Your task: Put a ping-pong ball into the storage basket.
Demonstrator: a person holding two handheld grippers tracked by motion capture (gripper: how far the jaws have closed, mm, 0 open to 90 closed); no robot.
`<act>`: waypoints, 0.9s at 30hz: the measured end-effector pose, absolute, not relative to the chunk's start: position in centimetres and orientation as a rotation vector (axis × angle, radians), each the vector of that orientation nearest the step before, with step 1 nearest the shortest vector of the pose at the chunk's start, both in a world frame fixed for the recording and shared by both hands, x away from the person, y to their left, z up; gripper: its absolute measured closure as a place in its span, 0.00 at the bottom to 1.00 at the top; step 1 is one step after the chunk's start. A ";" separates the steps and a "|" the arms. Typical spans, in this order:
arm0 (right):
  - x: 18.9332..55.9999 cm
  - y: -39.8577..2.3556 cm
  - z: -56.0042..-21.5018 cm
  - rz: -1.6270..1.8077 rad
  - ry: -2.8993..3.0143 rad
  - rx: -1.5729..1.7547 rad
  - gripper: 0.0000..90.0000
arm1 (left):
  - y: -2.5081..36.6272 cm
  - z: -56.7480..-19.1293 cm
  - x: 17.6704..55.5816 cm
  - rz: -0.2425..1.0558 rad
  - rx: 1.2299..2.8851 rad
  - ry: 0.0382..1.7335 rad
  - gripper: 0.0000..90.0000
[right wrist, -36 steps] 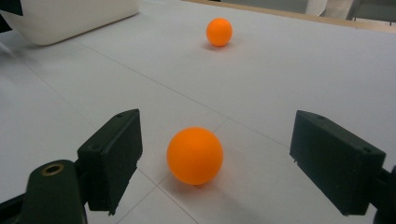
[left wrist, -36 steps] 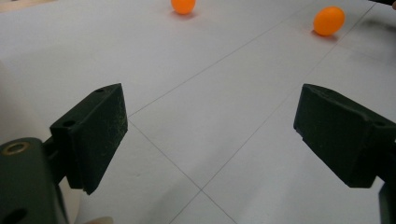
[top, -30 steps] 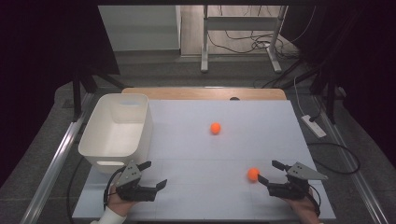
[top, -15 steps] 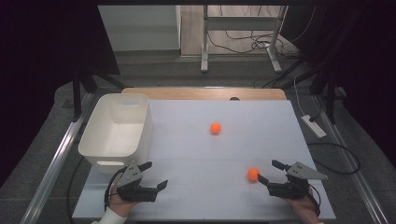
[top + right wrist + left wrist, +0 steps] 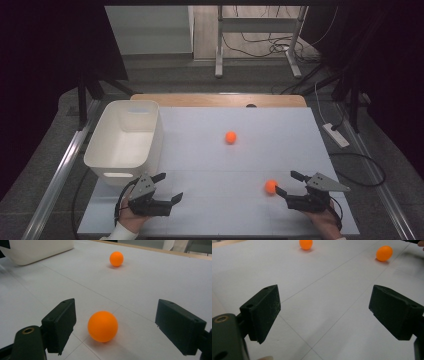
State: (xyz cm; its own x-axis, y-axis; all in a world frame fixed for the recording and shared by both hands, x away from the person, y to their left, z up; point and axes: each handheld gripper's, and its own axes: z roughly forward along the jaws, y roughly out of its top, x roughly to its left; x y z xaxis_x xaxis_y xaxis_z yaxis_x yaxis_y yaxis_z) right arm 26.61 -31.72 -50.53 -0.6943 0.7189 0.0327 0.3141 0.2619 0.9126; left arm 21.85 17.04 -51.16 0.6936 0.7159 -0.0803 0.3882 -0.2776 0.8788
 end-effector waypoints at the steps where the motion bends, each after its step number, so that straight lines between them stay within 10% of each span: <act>1: 26.6 -31.7 -50.5 1.414 2.150 0.938 0.19 | 17.0 -51.2 21.8 0.410 1.901 0.860 0.13; 27: 26.6 -31.8 -50.5 1.421 2.136 0.945 0.19 | 14.4 -51.0 23.3 0.350 1.943 0.813 0.13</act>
State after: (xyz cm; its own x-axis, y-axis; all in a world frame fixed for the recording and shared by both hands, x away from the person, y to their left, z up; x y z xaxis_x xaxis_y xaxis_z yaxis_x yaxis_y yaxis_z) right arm 26.61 -31.83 -50.47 -0.6892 0.7237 0.0348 0.3118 0.2529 0.9159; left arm 23.30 14.37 -51.02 0.7359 0.6707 -0.0929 0.3934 -0.3119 0.8648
